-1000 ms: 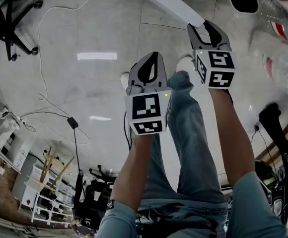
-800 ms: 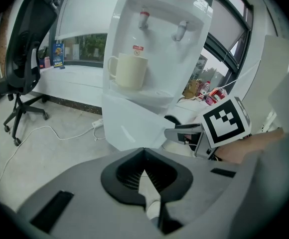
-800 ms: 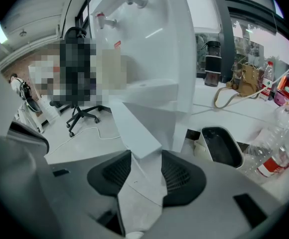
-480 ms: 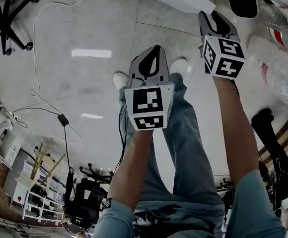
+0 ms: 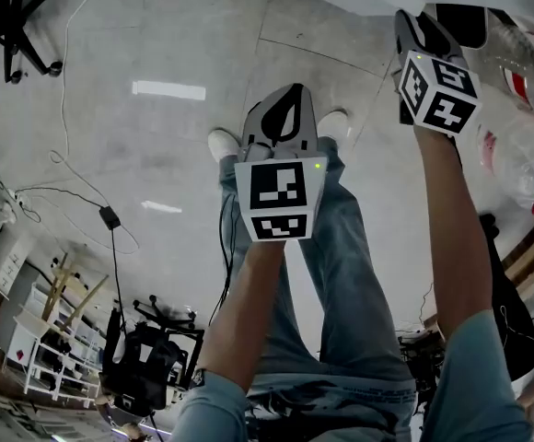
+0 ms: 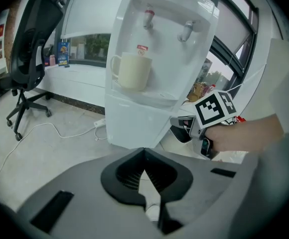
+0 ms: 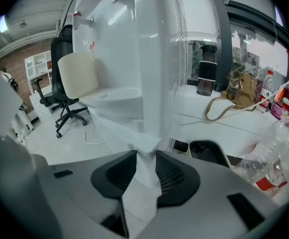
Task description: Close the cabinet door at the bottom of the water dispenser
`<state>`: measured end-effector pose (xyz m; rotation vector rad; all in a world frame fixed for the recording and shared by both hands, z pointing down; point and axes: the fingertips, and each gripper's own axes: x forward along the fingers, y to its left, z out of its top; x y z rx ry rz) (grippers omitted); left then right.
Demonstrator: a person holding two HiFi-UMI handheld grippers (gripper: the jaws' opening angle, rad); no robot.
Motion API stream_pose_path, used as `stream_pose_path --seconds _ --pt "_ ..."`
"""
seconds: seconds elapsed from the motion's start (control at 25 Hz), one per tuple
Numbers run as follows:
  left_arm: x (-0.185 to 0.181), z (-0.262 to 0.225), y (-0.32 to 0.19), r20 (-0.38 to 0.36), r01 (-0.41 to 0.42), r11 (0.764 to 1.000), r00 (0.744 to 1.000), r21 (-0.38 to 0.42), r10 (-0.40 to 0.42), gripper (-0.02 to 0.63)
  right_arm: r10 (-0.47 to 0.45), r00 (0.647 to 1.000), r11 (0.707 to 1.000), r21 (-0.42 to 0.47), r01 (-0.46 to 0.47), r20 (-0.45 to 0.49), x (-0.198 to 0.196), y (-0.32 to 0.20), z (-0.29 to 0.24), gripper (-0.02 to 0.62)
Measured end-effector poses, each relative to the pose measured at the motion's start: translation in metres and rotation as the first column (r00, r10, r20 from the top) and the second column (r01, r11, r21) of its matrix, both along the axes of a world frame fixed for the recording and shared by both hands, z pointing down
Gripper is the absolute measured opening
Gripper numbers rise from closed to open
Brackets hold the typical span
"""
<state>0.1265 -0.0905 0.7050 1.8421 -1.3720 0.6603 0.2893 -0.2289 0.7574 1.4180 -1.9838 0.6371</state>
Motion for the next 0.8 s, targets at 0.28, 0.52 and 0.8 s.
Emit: stream_pose_path --seconds 0.28,0.52,0.8 --pt "-0.001 -0.002 0.006 0.0 0.014 1.0 1.0 -0.002 -0.014 0.008 -0.003 1.0 1.0 0.006 0.003 -0.029 0.004 -0.012 0.0 0.127" --pt "-0.006 -0.007 0.005 -0.002 0.026 1.0 1.0 0.001 -0.026 0.008 0.018 0.998 1.0 -0.015 -0.019 -0.061 0.006 -0.02 -0.001 0.105" --pt "-0.007 -0.01 0.01 0.001 0.017 1.0 1.0 -0.004 -0.017 0.008 0.045 0.996 0.999 -0.009 -0.046 -0.071 0.012 -0.023 -0.001 0.075"
